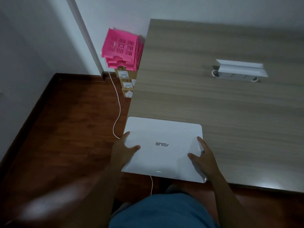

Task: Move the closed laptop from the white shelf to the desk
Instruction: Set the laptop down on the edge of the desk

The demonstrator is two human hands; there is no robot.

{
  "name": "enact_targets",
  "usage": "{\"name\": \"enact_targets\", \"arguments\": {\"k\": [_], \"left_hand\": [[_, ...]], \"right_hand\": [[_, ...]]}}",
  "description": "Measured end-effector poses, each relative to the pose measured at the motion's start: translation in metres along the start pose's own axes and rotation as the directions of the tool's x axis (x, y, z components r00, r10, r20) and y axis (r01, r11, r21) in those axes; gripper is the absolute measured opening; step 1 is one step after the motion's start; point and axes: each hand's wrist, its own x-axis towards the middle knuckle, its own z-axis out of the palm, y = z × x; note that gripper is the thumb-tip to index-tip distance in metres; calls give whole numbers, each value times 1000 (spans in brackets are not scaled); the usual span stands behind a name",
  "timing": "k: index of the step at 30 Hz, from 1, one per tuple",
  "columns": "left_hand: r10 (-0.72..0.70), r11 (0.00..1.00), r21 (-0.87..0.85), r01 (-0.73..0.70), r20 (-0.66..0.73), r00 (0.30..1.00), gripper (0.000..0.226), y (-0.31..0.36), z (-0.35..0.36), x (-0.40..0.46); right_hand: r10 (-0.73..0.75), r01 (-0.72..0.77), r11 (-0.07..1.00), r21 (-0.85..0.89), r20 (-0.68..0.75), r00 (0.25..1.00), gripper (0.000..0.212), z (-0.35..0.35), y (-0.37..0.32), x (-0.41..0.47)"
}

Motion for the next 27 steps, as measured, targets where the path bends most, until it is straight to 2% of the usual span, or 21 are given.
{"name": "enact_targets", "arguments": {"k": [5, 16, 23, 27], "left_hand": [[4, 1000, 17, -4, -19, 1000, 82, 3, 5, 17], [-13, 977, 214, 17, -24, 1000, 85, 3, 10, 36], [51, 944, 325, -45, -9, 999, 83, -9, 8, 36], [117, 883, 458, -100, -9, 993, 77, -18, 13, 27]], "right_hand": [[-26, 26, 1000, -10, 0, 1000, 82, 0, -5, 23], [-31, 26, 996, -84, -53, 998, 82, 0, -7, 39], [-38, 25, 993, -116, -108, 993, 80, 13, -5, 25], [-52, 23, 979, -203, -138, 989, 78, 23, -1, 15]]}}
